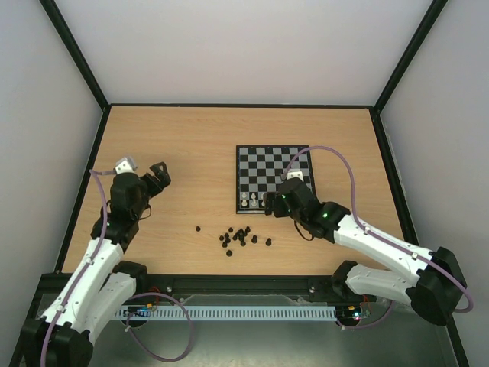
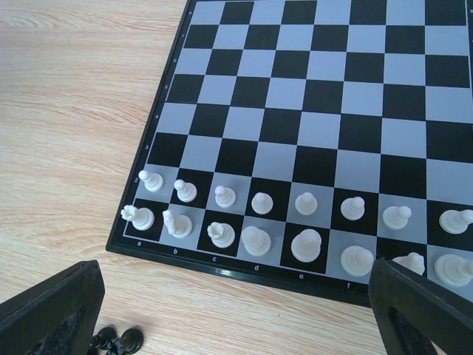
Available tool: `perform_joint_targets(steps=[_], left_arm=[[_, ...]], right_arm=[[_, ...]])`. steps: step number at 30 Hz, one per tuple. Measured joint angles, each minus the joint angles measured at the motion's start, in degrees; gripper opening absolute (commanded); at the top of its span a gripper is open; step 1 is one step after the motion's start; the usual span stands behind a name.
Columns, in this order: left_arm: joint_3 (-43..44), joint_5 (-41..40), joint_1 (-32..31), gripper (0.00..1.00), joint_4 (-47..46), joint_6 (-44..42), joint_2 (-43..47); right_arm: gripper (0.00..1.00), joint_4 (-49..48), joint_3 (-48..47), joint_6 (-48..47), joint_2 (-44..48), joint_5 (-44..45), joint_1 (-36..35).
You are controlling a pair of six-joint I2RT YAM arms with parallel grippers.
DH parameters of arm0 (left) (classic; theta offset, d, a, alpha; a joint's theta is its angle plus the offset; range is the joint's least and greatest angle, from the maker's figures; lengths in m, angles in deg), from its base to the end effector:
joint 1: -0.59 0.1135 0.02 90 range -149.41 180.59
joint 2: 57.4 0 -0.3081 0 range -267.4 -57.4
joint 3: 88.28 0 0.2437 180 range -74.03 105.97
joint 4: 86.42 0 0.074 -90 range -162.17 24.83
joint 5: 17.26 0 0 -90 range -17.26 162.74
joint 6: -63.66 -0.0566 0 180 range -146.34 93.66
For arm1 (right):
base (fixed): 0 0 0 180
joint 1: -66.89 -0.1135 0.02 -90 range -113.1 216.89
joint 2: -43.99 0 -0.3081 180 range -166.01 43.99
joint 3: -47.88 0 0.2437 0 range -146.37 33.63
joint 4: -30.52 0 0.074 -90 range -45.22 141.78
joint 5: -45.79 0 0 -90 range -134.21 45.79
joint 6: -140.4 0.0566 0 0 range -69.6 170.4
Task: Set up the chess pieces on the board
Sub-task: Reset both arms
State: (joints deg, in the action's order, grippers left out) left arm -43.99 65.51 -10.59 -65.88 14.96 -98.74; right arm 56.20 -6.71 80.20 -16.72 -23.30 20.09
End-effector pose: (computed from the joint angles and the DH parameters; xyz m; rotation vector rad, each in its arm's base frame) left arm 0.1545 -0.0233 0.2902 -0.5801 1.8168 -0.5087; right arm 0.1649 0.1461 0.2894 -0.0972 2.1111 0.4208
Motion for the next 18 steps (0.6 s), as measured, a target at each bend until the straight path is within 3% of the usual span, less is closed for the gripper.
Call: perform_joint_targets(steps=[18], left_arm=[[-0.13,0.76,-0.96,0.99,-2.12,-0.83,-2.10]], right_arm=[[0.99,-0.98,0.81,0.00,-0.26,0.17,1.09]])
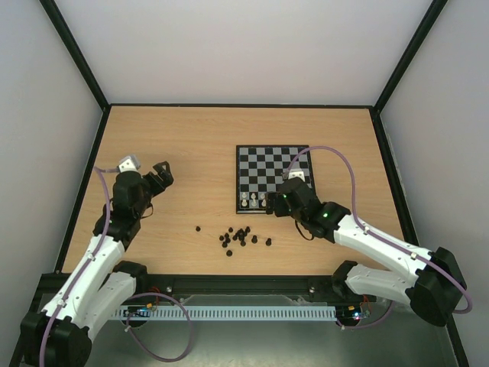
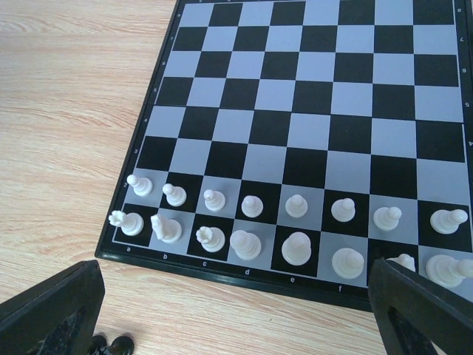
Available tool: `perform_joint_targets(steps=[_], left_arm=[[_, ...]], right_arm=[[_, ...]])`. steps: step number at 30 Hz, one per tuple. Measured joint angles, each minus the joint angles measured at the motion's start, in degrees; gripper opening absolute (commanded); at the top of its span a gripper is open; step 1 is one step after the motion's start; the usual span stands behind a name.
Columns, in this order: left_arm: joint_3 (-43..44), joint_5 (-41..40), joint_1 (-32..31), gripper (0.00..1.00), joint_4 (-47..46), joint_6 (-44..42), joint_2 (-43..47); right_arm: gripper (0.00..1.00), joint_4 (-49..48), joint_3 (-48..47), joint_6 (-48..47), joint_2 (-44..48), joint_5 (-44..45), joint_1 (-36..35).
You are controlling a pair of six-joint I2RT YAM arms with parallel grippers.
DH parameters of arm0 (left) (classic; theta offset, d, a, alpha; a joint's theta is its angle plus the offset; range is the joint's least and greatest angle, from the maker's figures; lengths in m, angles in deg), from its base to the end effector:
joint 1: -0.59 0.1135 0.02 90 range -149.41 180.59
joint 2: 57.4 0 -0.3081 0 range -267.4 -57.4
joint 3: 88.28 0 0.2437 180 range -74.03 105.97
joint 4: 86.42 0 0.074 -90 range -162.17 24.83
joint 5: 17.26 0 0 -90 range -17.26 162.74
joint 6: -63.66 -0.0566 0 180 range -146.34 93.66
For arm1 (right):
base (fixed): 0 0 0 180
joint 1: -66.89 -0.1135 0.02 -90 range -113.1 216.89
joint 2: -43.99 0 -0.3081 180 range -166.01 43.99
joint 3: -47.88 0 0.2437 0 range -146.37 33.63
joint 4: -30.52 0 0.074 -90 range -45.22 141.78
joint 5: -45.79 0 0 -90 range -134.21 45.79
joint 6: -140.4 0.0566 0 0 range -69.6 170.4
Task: Set up the chess pieces on the board
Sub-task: Reset both arms
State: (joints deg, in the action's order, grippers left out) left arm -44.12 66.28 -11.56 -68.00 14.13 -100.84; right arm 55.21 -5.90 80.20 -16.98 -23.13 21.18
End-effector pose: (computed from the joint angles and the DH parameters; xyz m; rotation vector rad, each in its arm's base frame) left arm 0.1617 -0.0283 0.2888 -0.5435 1.8325 -0.5218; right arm 0.1682 0.1432 0.2854 -0.0756 2.1107 0.4057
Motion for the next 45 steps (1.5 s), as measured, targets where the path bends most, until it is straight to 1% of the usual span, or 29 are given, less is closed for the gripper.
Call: perform_joint_targets(steps=[19,37,45], left_arm=[[0.00,-0.02,-2.71,0.99,-0.04,-0.26,0.07],[-0.44,0.76,-5.18,0.99,-1.75,-1.09,4.20],[-0.44,1.09,-6.08,0.99,-1.99,-2.10,5.42]], right_arm=[[0.99,-0.07,1.27,0.09,2.82,2.91,0.33],[0.99,-0.07,2.54,0.26,10.12,7.85,0.33],[0.99,0.02,2.54,0.59,11.06,9.25,0.35]])
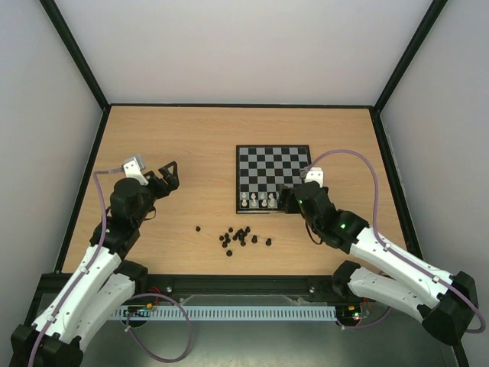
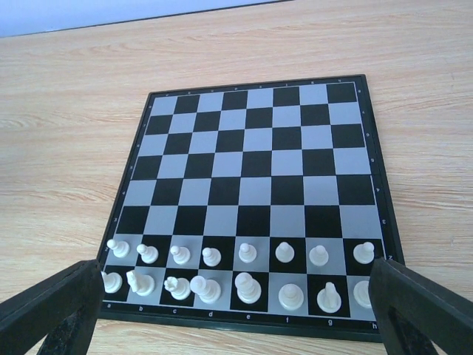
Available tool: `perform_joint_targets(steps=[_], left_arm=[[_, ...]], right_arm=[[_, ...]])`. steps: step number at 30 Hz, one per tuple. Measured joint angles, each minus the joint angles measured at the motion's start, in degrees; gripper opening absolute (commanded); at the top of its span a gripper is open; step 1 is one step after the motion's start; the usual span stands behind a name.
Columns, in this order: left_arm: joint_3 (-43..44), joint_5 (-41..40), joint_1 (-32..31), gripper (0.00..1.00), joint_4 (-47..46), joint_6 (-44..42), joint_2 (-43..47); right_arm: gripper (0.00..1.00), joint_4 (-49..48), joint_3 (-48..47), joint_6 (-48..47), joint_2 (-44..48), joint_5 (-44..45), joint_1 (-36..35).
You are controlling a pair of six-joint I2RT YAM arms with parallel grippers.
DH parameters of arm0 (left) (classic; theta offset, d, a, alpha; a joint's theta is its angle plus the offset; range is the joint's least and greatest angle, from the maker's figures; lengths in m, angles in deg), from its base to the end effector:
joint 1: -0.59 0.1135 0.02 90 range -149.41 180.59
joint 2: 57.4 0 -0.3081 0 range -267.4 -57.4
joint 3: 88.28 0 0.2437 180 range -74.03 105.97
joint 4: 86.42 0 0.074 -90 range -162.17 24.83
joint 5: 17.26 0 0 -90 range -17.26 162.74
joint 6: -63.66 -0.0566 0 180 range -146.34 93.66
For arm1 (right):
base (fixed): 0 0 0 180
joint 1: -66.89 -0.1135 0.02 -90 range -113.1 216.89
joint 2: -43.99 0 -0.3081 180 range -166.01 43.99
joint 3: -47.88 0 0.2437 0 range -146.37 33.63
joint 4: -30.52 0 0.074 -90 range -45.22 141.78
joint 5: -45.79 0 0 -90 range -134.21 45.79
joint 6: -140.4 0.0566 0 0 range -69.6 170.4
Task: Set up the chess pieces on the board
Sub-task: Reset both arms
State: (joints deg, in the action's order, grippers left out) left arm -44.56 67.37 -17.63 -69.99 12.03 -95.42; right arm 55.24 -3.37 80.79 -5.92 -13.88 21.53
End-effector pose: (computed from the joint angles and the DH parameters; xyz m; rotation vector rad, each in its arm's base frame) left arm 0.1421 -0.0412 0.3032 -0.3836 1.7596 -0.6322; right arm 0.1454 0.1066 0.3062 0.0883 1.9352 0.3614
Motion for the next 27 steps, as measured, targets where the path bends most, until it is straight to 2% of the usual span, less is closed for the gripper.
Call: perform_joint_targets(steps=[12,20,27], left_arm=[[0.87,-2.64,-0.90,1.00,0.81,-2.32,3.52],[3.28,-6.27,-0.90,1.00,2.91,-3.76,2.78],[3.10,-12.98,-0.90,0.99,0.09,-6.32,1.77]], right_arm=[[0.99,-0.46,-0.09,0.31,-2.23,3.56,1.22],[0.99,-1.99,-0.17,0.33,-1.55,6.21,6.91],[0.99,-11.19,4.46,-3.37,1.44,5.55,16.87]])
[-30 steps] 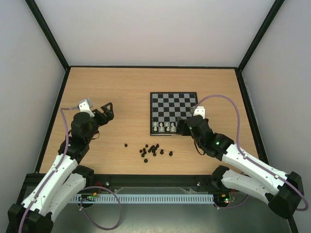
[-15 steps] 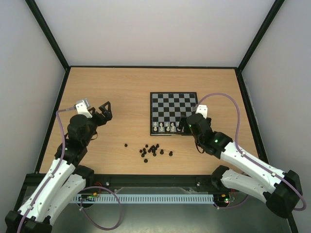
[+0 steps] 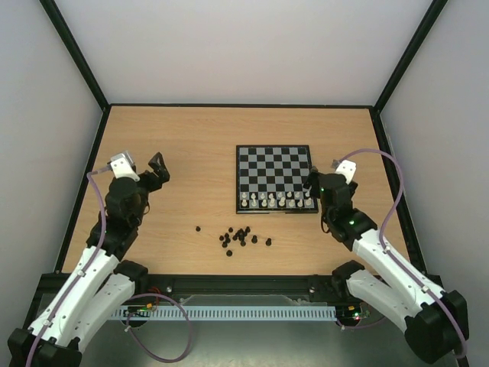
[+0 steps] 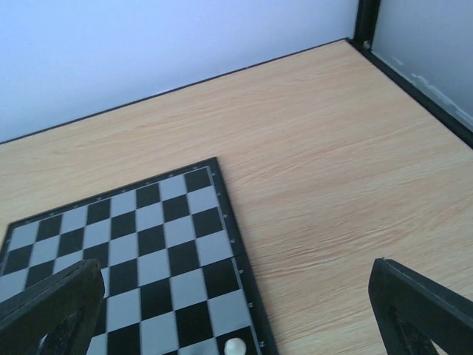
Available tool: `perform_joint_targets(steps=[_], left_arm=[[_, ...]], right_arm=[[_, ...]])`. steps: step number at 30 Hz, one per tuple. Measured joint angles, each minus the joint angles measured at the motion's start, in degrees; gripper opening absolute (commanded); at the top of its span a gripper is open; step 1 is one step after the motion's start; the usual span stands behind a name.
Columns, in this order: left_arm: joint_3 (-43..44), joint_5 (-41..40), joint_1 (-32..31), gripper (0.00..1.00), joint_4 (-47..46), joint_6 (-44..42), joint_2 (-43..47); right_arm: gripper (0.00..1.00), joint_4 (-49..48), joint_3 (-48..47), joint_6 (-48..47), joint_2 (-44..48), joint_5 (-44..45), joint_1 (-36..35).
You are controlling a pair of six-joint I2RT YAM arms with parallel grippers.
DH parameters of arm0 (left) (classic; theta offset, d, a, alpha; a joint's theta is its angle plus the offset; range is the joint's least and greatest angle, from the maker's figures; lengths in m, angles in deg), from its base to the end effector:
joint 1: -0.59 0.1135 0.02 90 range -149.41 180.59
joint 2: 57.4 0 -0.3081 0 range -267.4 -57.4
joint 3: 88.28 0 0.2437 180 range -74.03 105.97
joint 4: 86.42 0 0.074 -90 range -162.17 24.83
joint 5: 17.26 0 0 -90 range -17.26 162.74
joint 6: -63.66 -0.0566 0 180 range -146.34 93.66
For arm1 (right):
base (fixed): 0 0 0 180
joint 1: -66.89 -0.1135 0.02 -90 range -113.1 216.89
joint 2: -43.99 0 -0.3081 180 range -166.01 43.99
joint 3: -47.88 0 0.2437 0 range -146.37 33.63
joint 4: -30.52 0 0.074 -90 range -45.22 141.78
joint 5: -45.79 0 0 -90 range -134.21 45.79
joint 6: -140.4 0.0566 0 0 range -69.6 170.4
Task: Set up the chess pieces on the board
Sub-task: Reset both arms
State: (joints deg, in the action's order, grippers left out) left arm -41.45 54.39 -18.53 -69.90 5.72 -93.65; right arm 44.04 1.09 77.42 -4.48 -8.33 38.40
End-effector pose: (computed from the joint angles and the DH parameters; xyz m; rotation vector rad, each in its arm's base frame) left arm 0.1363 -0.0284 0.3272 -0.4292 1.6297 -0.4063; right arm 0.1696 0.0543 0.3056 0.4070 1.7395 0.1206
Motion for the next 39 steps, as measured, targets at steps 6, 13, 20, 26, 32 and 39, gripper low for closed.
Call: perform_joint_targets(steps=[6,13,20,26,32,39], left_arm=[[-5.68,-8.00,0.00,0.99,-8.17,-4.55,0.11],[-14.14,-13.46,0.00,1.00,-18.12,-10.78,-3.54],[-17.40,-16.59,2.23,0.99,-30.80,-15.93,-9.03],[-18.23,-15.32,9.09,1.00,-39.43,-17.57,-18.60],[-18.29,-11.61,14.51,1.00,-47.08,-17.46,-29.66],[-15.63,-10.12,15.34,1.00,-49.27,-19.04,-38.01]], right_arm=[[0.99,-4.66,4.31,-1.38,2.84,-0.83,6.71],[0.99,-9.03,6.16,-1.99,3.74,-2.21,14.45],[0.99,-16.83,9.33,-2.43,-3.06,-1.88,15.78],[0.99,-27.61,15.23,-2.47,-10.25,0.98,16.26],[0.99,-36.83,16.00,-3.06,-17.49,3.30,18.51],[0.99,-43.78,16.24,-4.00,-25.00,3.65,21.05]])
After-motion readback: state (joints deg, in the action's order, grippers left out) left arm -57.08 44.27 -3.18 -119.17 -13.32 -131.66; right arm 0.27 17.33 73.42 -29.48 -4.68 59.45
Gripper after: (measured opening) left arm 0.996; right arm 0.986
